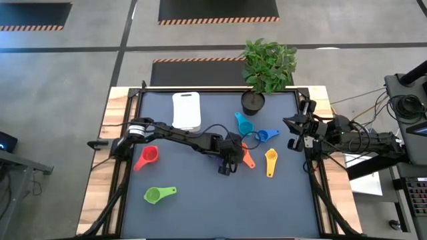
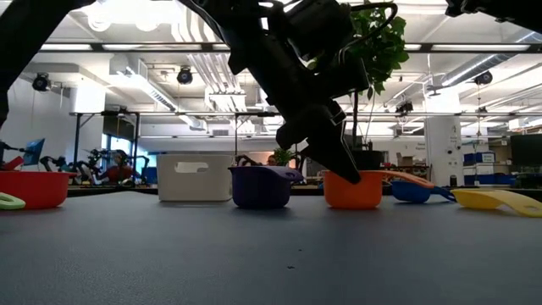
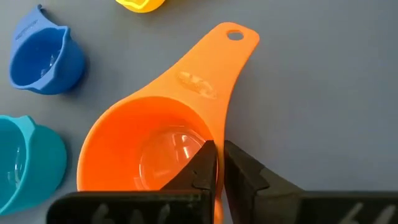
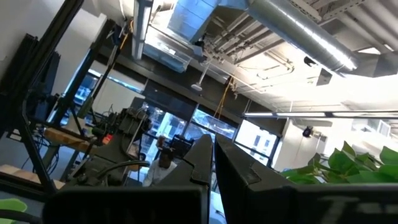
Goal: Nest measuring cups in basket
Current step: Stack the light orange measuring cup on top of the purple measuring cup
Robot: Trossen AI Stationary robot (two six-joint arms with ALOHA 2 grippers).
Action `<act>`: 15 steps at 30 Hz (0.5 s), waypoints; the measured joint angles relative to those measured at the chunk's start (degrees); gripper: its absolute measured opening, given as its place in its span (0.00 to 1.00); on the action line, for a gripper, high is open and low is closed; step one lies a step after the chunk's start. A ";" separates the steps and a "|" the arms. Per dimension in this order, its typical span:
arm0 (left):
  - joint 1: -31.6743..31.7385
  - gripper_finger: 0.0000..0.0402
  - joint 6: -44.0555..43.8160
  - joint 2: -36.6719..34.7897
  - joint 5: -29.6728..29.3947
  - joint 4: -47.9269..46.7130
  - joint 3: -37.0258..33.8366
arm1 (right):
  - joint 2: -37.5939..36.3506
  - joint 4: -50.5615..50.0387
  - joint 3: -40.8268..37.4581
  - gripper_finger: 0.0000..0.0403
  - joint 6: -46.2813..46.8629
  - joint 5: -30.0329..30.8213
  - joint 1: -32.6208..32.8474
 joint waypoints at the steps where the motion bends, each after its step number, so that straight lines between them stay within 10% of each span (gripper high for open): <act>1: 0.00 0.00 0.26 0.00 0.00 -0.06 0.14 | 0.00 0.00 0.00 0.02 0.03 0.19 0.00; 15: -0.38 0.00 4.31 -4.70 2.61 -1.06 0.31 | 0.00 -0.26 -0.04 0.02 0.04 1.03 -0.01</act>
